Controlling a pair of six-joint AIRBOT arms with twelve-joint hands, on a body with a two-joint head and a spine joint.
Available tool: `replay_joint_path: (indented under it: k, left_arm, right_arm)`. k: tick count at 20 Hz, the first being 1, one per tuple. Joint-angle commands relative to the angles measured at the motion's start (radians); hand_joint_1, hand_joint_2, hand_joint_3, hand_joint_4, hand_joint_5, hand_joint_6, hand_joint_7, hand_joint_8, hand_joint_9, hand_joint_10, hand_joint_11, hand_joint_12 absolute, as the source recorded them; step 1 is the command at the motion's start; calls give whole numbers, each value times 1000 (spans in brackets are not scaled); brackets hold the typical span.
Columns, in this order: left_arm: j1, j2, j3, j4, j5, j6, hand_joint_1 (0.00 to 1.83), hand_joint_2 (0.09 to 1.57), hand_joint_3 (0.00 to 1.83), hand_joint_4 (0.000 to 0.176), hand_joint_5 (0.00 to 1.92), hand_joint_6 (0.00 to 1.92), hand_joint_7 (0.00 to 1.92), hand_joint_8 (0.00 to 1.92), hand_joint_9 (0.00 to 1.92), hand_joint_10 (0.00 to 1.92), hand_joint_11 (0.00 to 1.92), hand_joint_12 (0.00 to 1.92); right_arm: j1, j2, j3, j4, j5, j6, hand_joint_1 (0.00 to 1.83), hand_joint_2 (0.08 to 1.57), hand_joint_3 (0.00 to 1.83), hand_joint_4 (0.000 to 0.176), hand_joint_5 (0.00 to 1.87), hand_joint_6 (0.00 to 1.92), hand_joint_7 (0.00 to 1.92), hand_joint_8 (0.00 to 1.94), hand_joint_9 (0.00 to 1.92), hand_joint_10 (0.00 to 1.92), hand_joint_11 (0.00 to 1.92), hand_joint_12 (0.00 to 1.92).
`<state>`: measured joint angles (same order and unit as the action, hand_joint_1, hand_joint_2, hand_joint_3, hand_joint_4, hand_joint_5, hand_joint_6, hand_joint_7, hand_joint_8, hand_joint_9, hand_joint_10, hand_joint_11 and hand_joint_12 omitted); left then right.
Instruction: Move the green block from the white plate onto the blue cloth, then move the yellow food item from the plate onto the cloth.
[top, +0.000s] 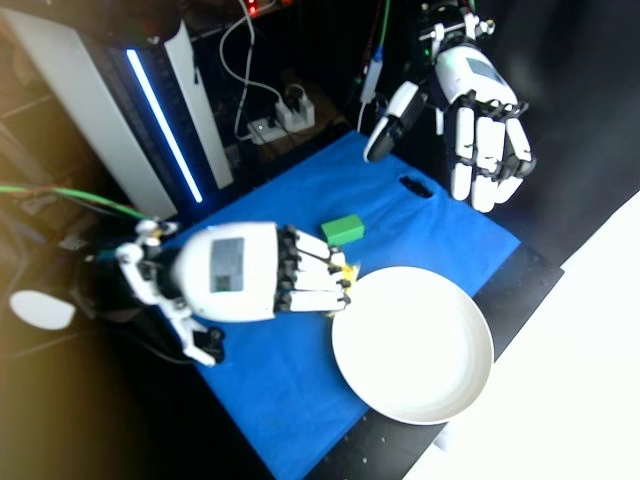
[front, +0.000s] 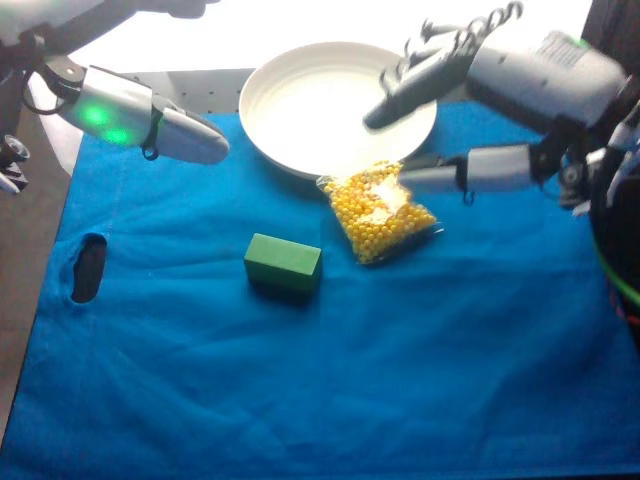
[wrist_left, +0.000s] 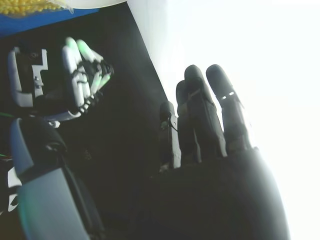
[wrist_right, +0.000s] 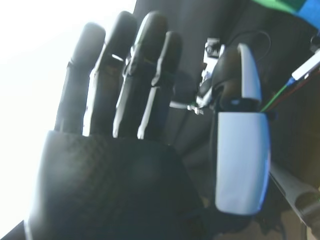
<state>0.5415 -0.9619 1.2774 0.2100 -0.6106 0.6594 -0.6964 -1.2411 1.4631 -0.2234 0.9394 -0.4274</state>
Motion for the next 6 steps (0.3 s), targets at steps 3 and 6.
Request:
replay_joint_path:
  k: [3, 6]
  left_arm:
    - [-2, 2, -9, -26, -147, -3, 759, 756, 1, 114, 262, 0, 403, 2, 489, 0, 36, 1110]
    - [18, 15, -26, -48, -189, 4, 849, 756, 0, 116, 242, 0, 377, 1, 449, 2, 80, 918]
  right_arm:
    - [18, 16, -5, 55, 152, 2, 914, 945, 0, 0, 654, 0, 851, 0, 687, 329, 241, 1346]
    - [22, 36, -23, 82, 192, 2, 990, 1043, 0, 0, 509, 0, 689, 0, 676, 85, 274, 1156]
